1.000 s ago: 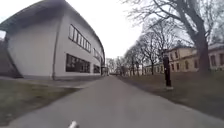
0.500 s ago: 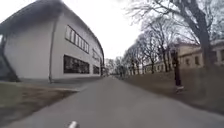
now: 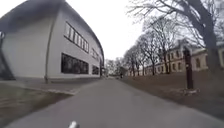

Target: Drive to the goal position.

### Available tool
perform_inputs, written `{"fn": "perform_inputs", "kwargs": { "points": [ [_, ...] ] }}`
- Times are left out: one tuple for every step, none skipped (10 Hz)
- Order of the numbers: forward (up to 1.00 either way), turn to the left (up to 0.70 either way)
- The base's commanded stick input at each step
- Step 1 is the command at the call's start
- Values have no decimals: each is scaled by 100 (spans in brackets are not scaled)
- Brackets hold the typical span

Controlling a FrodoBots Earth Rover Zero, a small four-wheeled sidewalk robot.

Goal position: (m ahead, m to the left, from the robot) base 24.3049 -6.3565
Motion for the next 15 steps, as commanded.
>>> {"fn": "perform_inputs", "kwargs": {
  "points": [
    [100, 1],
    [100, 1],
    [100, 1],
    [100, 1],
    [100, 1],
    [100, 6],
    [100, 17],
    [100, 40],
    [100, 41],
    [100, 32],
    [100, 1],
    [100, 1],
    [100, 1],
    [100, 1],
    [100, 1]
  ]
}}
